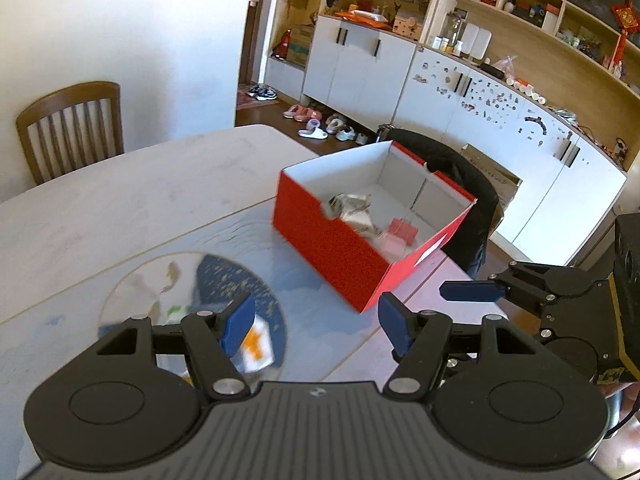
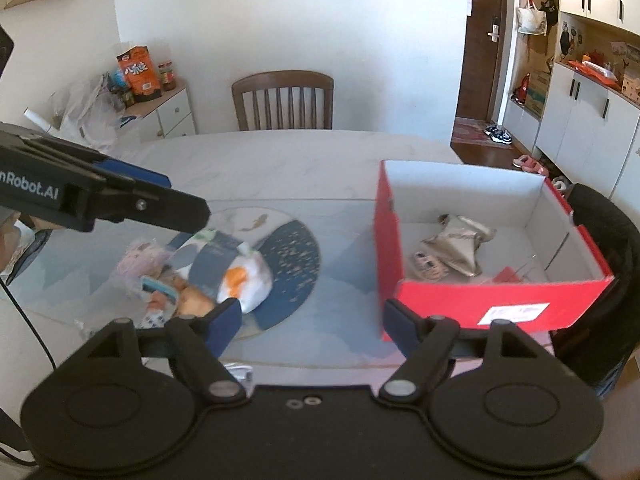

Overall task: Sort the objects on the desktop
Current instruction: 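Withdraw both grippers from the shoebox toward the table pile, then grasp the clear bag of black snacks with the left gripper while the right grasps the white USB cable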

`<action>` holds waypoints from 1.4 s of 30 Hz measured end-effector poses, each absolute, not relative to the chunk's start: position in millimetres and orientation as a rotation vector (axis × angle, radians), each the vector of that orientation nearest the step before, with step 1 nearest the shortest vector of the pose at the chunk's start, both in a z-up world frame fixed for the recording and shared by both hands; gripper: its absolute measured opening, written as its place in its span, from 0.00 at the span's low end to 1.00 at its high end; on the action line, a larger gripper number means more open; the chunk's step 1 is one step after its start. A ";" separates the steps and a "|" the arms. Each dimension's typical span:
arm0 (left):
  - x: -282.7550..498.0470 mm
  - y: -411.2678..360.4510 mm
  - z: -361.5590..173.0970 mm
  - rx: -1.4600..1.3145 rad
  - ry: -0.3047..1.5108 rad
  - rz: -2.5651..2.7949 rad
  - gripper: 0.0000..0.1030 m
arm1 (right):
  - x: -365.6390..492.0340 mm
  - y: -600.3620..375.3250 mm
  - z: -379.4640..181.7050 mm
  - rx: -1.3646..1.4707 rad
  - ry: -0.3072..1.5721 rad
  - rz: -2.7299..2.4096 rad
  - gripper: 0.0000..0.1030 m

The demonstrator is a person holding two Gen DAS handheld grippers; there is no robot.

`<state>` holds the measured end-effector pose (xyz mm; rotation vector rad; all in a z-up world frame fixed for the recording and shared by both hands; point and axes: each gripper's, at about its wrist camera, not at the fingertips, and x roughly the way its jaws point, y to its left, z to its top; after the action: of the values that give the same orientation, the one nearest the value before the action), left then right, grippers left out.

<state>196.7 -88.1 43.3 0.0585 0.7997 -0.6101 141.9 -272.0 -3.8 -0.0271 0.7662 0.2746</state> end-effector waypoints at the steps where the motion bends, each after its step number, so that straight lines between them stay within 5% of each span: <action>1: 193.7 -82.7 41.3 0.055 0.800 -0.606 0.71 | 139.7 -268.5 -5.4 -0.025 0.765 0.272 0.77; 10: 177.5 -33.2 18.3 0.014 0.818 -0.556 0.81 | 124.9 -234.4 -22.7 -0.048 0.774 0.285 0.84; 15: 170.5 -4.0 -0.5 0.022 0.818 -0.492 1.00 | 122.3 -221.4 -32.3 -0.047 0.763 0.284 0.90; 42: 137.9 42.0 -118.0 0.141 0.900 -0.409 1.00 | 132.6 -175.6 -112.1 -0.118 0.858 0.300 0.91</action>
<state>137.9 42.0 -118.0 0.1408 0.9002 -0.4093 132.6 -175.6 -112.1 -0.1184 0.8580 0.3001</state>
